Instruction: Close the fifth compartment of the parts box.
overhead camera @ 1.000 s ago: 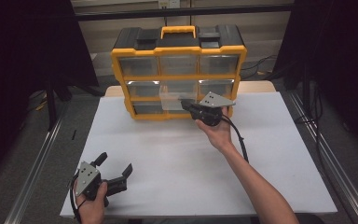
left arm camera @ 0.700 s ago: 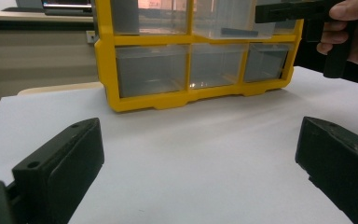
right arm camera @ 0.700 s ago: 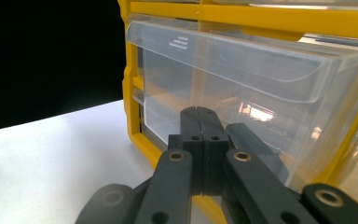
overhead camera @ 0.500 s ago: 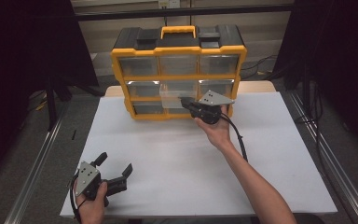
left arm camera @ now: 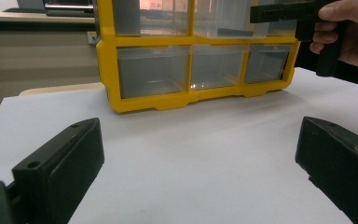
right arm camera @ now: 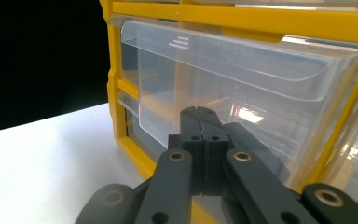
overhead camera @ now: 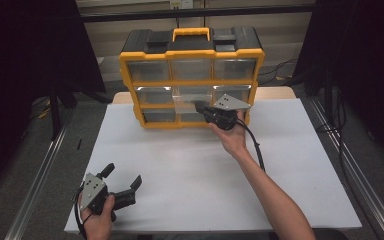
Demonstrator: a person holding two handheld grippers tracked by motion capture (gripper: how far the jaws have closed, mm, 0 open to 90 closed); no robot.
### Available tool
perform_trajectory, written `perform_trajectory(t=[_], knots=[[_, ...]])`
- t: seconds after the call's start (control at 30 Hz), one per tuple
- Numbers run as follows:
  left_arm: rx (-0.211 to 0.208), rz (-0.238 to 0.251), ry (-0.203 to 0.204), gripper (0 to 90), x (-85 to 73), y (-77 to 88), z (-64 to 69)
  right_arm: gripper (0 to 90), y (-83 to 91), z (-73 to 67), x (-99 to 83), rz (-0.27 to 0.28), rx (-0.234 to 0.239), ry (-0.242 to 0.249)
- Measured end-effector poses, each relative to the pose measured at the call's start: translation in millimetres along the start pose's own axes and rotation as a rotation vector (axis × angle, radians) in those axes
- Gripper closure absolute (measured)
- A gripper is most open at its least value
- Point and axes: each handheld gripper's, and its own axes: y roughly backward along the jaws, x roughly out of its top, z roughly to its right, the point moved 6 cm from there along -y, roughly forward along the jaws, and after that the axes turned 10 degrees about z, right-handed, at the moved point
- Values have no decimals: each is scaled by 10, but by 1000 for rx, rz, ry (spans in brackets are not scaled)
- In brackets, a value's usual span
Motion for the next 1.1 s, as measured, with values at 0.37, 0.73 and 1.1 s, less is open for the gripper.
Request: perform_trajectory(t=[0.37, 0.73, 1.1], knots=[[-1, 7, 0, 13, 7, 0, -3, 900, -50, 23, 24, 9, -9, -1], [-1, 4, -1, 13, 5, 0, -6, 900, -76, 40, 27, 8, -16, 0], [-3, -2, -5, 13, 5, 7, -15, 900, -130, 50, 49, 9, -21, 2]])
